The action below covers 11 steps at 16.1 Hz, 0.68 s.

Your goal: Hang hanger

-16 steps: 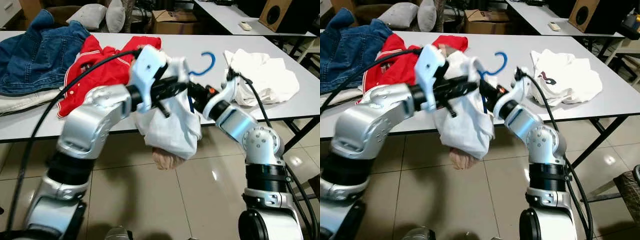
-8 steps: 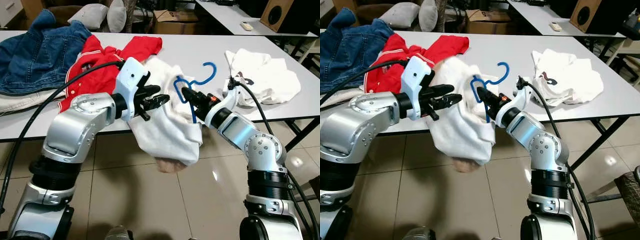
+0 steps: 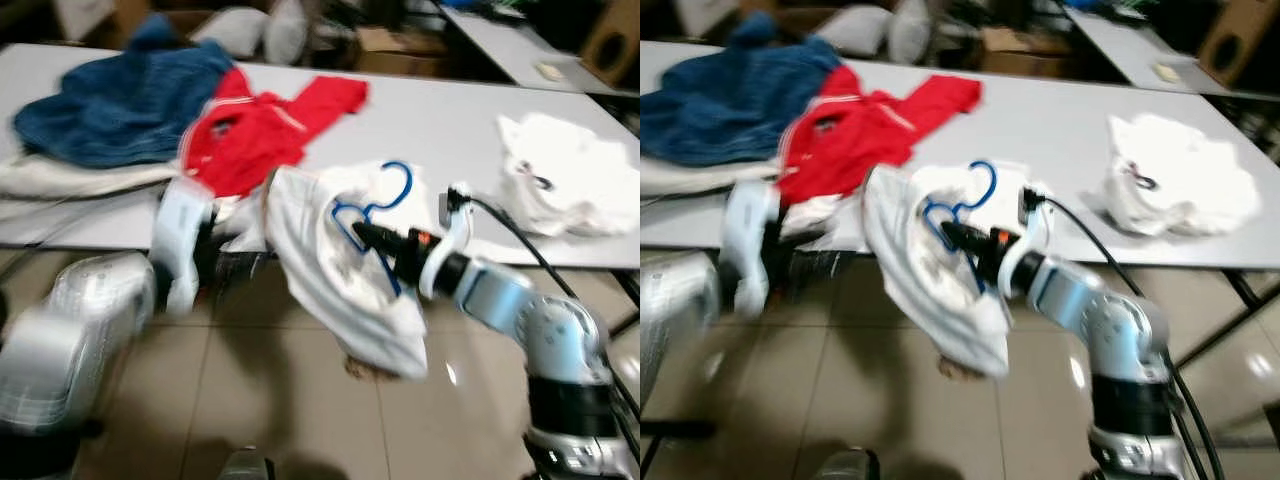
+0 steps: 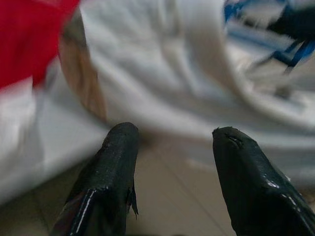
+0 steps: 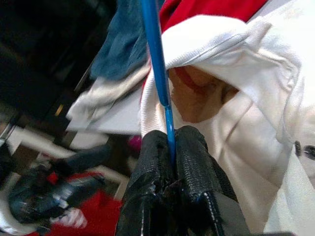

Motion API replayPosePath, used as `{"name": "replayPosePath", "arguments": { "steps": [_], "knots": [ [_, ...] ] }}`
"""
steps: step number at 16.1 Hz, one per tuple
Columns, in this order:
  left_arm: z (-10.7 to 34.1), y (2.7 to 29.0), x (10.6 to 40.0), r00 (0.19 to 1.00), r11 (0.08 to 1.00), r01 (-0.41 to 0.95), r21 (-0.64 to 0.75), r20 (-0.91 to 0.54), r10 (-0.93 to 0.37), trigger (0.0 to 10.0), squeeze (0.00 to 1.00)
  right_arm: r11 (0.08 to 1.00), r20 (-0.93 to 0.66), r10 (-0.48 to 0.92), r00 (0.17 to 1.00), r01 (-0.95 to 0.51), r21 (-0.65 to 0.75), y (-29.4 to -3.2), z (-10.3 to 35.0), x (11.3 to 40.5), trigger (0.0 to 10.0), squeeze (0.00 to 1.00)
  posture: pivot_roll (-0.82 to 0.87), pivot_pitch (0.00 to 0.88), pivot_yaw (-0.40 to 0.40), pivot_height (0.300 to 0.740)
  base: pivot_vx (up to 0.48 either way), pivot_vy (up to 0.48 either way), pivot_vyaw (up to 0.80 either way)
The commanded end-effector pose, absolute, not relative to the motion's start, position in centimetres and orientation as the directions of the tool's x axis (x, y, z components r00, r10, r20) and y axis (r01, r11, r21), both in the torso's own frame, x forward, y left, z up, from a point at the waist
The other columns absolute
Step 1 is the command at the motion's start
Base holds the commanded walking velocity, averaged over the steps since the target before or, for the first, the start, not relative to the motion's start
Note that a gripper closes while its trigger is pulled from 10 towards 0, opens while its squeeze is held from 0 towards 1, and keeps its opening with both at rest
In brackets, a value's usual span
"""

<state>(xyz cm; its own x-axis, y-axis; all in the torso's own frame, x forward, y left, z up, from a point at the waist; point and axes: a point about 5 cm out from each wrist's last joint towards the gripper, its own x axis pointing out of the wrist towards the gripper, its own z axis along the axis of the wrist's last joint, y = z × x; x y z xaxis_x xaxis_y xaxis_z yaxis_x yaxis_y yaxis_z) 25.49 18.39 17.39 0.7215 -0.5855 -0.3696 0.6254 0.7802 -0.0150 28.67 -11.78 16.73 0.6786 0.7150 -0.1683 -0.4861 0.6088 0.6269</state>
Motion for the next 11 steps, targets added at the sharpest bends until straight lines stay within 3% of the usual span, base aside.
{"name": "replayPosePath", "arguments": {
  "steps": [1, 4, 6, 11],
  "knots": [
    [17.5, 17.7, 24.3, 0.718, 0.768, 0.64, 0.005, -0.36, -0.596, 10.0, 0.0, 0.571, -0.156, 0.757, 0.634, -0.526, 0.63, -11.7, 16.8, 27.8, 10.0, 0.0, 0.05, 0.0, -0.089, 0.74, 0.0, 0.0, 0.8],
    [15.3, 16.4, 23.2, 0.754, 0.822, 0.568, -0.043, -0.371, -0.541, 10.0, 0.0, 0.542, -0.173, 0.801, 0.574, -0.571, 0.616, -11.5, 15.5, 26.7, 10.0, 0.0, 0.06, 0.0, -0.107, 0.74, 0.0, 0.0, 0.8],
    [13.6, 16.2, 23.4, 0.786, 0.866, 0.499, 0.022, -0.432, -0.442, 10.0, 0.0, 0.521, -0.166, 0.817, 0.552, -0.584, 0.622, -11.2, 15.0, 26.1, 10.0, 0.0, 0.07, 0.0, -0.097, 0.74, 0.0, 0.0, 0.8],
    [13.4, 16.1, 23.6, 0.804, 0.87, 0.485, 0.087, -0.435, -0.405, 10.0, 0.0, 0.536, -0.172, 0.797, 0.579, -0.547, 0.643, -11.1, 13.4, 25.0, 10.0, 0.0, 0.07, 0.0, -0.077, 0.74, 0.0, 0.0, 0.8]
  ]
}}
